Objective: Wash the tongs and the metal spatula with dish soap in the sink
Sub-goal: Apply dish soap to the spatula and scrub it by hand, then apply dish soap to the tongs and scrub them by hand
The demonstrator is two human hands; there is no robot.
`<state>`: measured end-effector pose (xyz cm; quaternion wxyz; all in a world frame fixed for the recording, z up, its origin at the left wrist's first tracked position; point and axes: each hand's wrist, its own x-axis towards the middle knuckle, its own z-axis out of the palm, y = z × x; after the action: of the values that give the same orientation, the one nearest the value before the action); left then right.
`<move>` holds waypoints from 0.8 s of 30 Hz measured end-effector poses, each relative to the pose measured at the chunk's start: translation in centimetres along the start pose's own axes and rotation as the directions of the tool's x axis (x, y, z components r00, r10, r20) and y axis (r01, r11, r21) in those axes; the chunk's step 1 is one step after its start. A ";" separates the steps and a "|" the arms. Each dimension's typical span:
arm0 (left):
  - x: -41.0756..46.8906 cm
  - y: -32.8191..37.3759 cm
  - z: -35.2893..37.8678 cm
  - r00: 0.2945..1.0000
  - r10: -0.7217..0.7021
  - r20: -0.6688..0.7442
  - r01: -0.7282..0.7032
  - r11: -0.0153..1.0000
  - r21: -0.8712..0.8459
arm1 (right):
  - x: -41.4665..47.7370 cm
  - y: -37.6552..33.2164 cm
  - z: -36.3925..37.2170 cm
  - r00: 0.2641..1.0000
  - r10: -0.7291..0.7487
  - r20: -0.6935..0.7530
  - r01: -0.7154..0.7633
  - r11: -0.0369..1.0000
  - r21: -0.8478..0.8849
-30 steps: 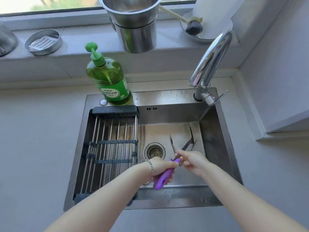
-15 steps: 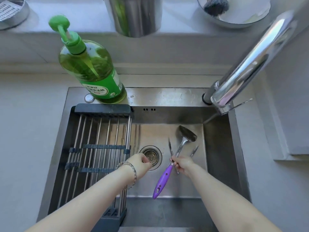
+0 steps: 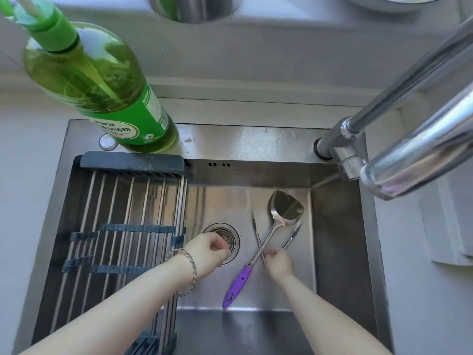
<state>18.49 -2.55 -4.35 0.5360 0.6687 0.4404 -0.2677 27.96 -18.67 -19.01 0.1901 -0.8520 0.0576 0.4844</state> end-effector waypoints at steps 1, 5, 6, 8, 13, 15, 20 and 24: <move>0.1 -0.2 0.0 1.000 -0.007 0.002 0.007 1.000 -0.008 | -0.4 0.0 -0.4 0.999 -0.050 -0.015 0.047 0.986 -0.158; 0.2 -0.8 -0.4 0.999 -0.026 -0.038 0.025 1.000 -0.013 | -0.5 0.7 -0.2 0.990 -0.115 0.085 0.143 0.765 -0.628; 0.2 -0.9 -0.5 0.999 -0.029 -0.042 0.029 0.999 -0.015 | -0.5 0.8 -0.1 0.990 -0.109 0.084 0.137 0.733 -0.666; 0.1 -1.1 -0.8 0.998 -0.035 -0.047 0.034 0.999 -0.007 | -0.5 1.3 0.1 0.994 -0.094 0.063 0.112 0.723 -0.682; -0.1 -0.8 -1.1 0.998 -0.039 -0.056 0.040 0.999 0.016 | -1.7 1.9 -1.5 0.995 -0.101 0.001 0.076 0.739 -0.669; -0.5 -0.5 -1.0 0.998 -0.033 -0.049 0.034 0.999 0.013 | -3.0 1.7 -3.1 0.993 -0.114 -0.002 0.085 0.752 -0.654; -2.5 0.0 -1.0 0.999 -0.023 -0.029 0.021 0.995 -0.095 | -7.9 0.0 -8.1 0.985 -0.166 0.054 0.153 0.668 -0.728; -5.1 0.6 -1.1 0.984 -0.152 0.089 0.172 0.933 -0.316 | -13.1 -2.3 -10.4 0.975 -0.210 0.065 0.207 0.777 -0.595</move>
<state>16.48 -3.09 0.52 0.6276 0.5248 0.5147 -0.2563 30.14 -21.62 -2.55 -0.0358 -0.8706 -0.1922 0.4515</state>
